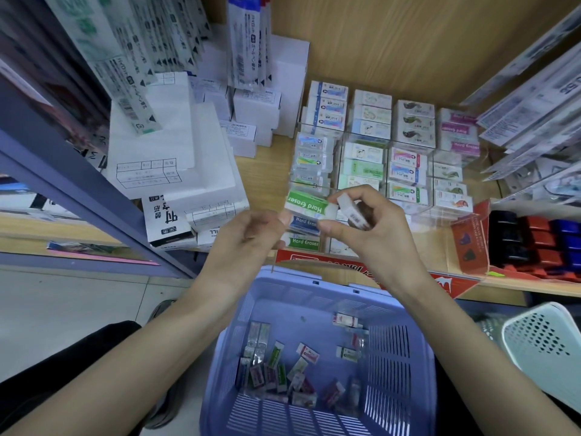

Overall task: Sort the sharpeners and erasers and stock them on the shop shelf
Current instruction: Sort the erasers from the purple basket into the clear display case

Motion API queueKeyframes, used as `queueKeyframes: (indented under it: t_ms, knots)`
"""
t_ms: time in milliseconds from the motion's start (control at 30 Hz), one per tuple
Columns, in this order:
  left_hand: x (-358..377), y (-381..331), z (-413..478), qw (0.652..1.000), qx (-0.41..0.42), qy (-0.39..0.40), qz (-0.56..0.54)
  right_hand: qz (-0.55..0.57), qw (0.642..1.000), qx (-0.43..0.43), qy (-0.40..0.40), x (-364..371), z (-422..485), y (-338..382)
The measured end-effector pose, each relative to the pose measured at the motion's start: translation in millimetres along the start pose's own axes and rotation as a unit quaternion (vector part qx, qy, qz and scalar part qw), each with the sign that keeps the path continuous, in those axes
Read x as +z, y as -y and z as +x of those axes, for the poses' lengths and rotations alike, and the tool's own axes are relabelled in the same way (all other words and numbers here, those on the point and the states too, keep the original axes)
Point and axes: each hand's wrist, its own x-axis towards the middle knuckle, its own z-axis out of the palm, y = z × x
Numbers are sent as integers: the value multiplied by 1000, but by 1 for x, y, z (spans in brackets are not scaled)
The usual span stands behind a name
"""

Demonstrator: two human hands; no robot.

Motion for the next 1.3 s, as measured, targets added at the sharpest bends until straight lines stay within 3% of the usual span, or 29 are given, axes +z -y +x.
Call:
queueKeyframes:
  t_ms: [267,367,433,533,667,767,900,1033,1167,1233,1300]
  knots:
    - [8,-8,4,988,-55,31,-143,9,996,-44,82,6,-12,-1]
    - [8,-6,5,996,-33,67,-51,1,991,-78,105,-5,-9,1]
    - [7,-4,3,993,-3,116,16,-32,980,-112,163,-13,-7,1]
    - [8,-2,3,989,17,139,52,-104,964,-126,210,-13,-6,-3]
    - [7,-1,9,992,54,50,104,-185,975,-101,68,-8,-1,-14]
    - [1,-3,11,988,78,8,135,-346,932,-109,-27,-1,6,-19]
    - [-7,-2,13,989,63,-22,134,-467,865,-181,-33,20,12,-35]
    - [-9,0,10,990,60,-9,129,-503,849,-149,-58,31,19,-44]
    - [-8,-1,9,990,57,3,133,-506,857,-99,-15,33,29,-37]
    - [-6,-2,8,990,59,10,130,-427,902,-71,11,27,24,-30]
    - [-6,-4,7,990,64,14,124,-252,966,-34,45,16,13,-19]
